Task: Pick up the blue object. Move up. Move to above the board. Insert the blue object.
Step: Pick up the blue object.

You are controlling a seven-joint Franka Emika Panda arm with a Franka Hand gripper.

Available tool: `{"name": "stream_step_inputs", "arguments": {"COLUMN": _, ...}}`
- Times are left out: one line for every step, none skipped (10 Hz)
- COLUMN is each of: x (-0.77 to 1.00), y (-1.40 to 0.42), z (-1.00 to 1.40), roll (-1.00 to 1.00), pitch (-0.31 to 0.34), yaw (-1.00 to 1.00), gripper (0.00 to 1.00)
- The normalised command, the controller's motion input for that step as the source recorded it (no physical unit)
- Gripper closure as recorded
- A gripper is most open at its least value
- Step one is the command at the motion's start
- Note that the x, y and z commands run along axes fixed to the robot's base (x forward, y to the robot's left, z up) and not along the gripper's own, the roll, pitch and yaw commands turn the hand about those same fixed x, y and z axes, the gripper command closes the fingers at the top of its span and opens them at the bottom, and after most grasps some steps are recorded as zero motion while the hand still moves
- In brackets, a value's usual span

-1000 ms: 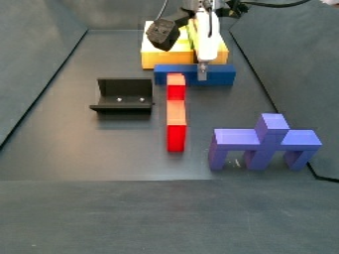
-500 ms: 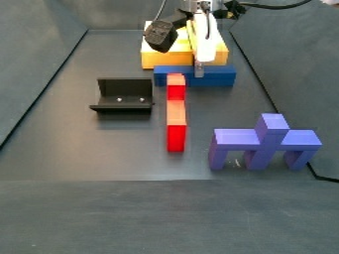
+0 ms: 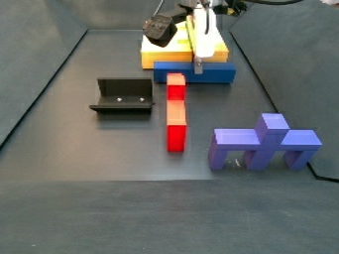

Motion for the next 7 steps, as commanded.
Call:
{"name": "stream_step_inputs", "arguments": {"x": 0.00, "y": 0.00, "z": 0.00, "roll": 0.00, "pitch": 0.000, "yaw": 0.00, "gripper": 1.00}}
{"name": "stream_step_inputs", "arguments": {"x": 0.00, "y": 0.00, "z": 0.00, "roll": 0.00, "pitch": 0.000, "yaw": 0.00, "gripper": 1.00}}
{"name": "stream_step_inputs", "arguments": {"x": 0.00, "y": 0.00, "z": 0.00, "roll": 0.00, "pitch": 0.000, "yaw": 0.00, "gripper": 1.00}}
{"name": "stream_step_inputs", "arguments": {"x": 0.00, "y": 0.00, "z": 0.00, "roll": 0.00, "pitch": 0.000, "yaw": 0.00, "gripper": 1.00}}
{"name": "stream_step_inputs", "arguments": {"x": 0.00, "y": 0.00, "z": 0.00, "roll": 0.00, "pitch": 0.000, "yaw": 0.00, "gripper": 1.00}}
{"name": "stream_step_inputs", "arguments": {"x": 0.00, "y": 0.00, "z": 0.00, "roll": 0.00, "pitch": 0.000, "yaw": 0.00, "gripper": 1.00}}
{"name": "stream_step_inputs", "arguments": {"x": 0.00, "y": 0.00, "z": 0.00, "roll": 0.00, "pitch": 0.000, "yaw": 0.00, "gripper": 1.00}}
